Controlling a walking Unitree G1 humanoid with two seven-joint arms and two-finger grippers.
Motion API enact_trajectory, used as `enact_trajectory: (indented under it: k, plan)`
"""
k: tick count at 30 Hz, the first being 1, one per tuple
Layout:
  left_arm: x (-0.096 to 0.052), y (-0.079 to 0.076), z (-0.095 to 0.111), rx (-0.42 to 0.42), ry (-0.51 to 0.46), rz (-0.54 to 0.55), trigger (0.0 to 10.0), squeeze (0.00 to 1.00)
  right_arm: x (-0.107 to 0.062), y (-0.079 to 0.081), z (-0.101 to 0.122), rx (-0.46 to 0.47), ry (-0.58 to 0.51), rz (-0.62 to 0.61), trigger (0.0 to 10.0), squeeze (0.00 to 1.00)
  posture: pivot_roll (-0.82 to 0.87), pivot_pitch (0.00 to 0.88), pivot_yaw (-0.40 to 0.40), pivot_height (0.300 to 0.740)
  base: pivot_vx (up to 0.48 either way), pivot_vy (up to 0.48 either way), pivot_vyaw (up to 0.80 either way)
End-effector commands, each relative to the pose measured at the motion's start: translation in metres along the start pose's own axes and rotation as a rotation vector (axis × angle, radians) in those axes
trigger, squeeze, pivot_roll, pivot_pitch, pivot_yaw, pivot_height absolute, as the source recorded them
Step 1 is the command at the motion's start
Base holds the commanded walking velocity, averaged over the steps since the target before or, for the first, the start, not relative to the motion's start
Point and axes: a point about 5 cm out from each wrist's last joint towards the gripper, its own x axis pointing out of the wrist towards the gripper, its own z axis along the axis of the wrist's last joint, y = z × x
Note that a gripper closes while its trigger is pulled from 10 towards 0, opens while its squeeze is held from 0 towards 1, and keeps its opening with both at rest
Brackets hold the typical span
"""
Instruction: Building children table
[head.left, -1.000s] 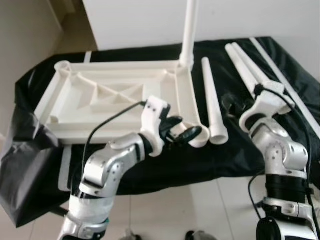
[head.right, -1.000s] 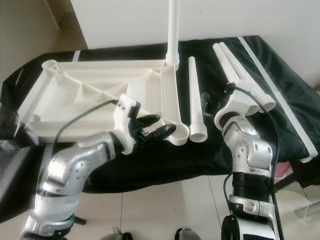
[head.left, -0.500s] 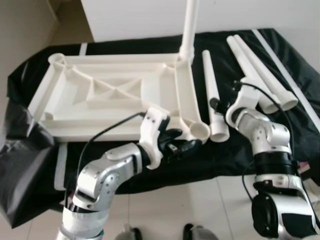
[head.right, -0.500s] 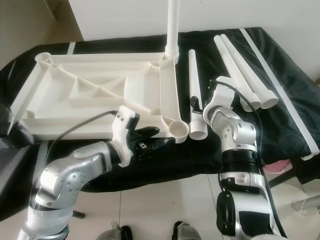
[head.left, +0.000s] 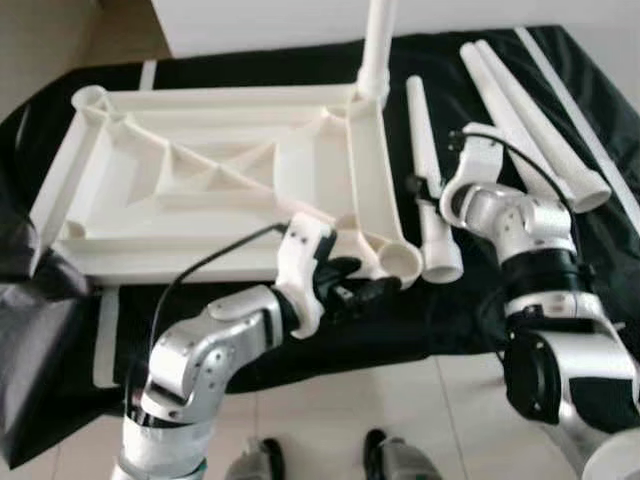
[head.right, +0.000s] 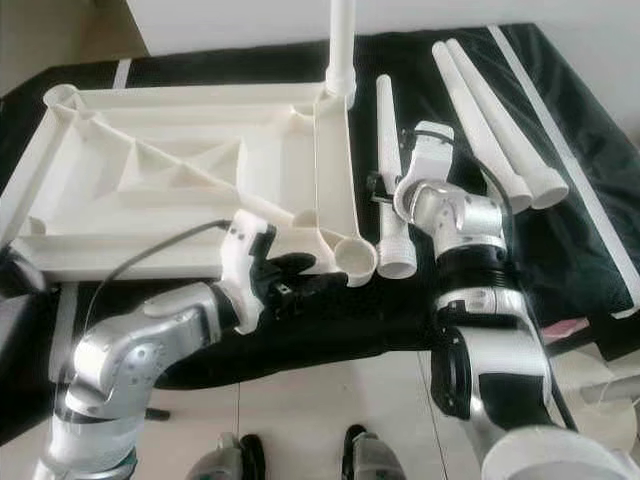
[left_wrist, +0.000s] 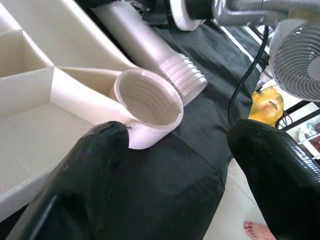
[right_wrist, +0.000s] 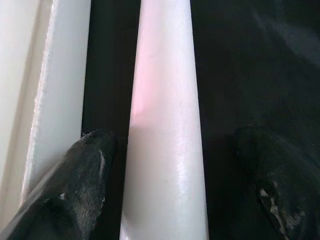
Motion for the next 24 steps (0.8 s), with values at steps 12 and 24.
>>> enact_trajectory:
  k: [12, 24]
  plan:
    - [-0.002, -0.003, 0.002, -0.005, -0.011, 0.0, 10.0, 0.0, 0.002, 0.013, -0.034, -0.121, 0.172, 0.038, 10.0, 0.0, 0.0, 0.248, 0.002, 0.74, 0.0, 0.0, 0.0]
    - [0.0, -0.001, 0.005, 0.0, -0.03, 0.012, 10.0, 0.0, -0.002, 0.002, -0.065, -0.026, 0.315, -0.045, 10.0, 0.0, -0.01, 0.231, -0.011, 0.74, 0.0, 0.0, 0.0]
